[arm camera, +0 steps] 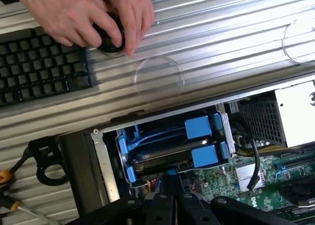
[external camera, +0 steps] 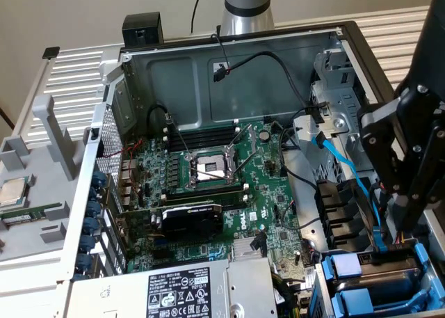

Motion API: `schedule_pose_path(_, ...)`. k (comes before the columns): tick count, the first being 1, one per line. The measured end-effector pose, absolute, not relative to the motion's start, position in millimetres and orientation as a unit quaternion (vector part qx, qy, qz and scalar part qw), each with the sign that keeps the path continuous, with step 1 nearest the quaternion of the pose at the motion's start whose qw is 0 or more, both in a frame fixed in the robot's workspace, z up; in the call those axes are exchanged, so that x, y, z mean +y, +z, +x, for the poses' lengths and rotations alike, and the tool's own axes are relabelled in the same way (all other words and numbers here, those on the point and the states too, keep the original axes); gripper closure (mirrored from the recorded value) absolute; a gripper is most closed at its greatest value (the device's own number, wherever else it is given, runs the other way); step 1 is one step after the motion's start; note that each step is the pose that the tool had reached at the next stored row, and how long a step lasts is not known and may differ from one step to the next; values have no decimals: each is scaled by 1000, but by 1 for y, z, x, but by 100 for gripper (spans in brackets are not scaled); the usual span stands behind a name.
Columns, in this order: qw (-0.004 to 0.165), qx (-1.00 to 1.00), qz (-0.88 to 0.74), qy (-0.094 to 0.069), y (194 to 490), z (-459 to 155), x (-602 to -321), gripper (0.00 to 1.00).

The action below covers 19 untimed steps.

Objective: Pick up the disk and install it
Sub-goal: 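Insert the second disk wire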

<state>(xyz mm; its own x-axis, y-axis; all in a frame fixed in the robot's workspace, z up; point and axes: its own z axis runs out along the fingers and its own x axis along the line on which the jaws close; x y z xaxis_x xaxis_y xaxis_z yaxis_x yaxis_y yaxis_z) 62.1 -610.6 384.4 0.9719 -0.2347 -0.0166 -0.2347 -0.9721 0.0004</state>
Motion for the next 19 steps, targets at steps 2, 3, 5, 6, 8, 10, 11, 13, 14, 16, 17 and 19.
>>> schedule_pose_path(2, 1, 102, -995, 7, 384, 62, -611, 89)
schedule_pose_path(3, 1, 93, -996, 6, 384, 62, -611, 89)
schedule_pose_path(5, 1, 80, -997, 5, 384, 62, -611, 89)
schedule_pose_path(6, 1, 73, -997, 4, 384, 62, -611, 89)
schedule_pose_path(8, 2, 61, -998, 3, 385, 62, -611, 89)
schedule_pose_path(10, 4, 52, -999, -1, 385, 62, -611, 89)
schedule_pose_path(11, 5, 49, -999, -3, 385, 62, -611, 89)
schedule_pose_path(13, 7, 48, -999, -5, 385, 62, -611, 89)
schedule_pose_path(14, 7, 48, -999, -5, 385, 62, -611, 89)
schedule_pose_path(16, 7, 48, -999, -5, 384, 62, -611, 89)
schedule_pose_path(17, 7, 48, -999, -5, 384, 62, -611, 89)
schedule_pose_path(19, 7, 48, -999, -5, 385, 62, -611, 89)
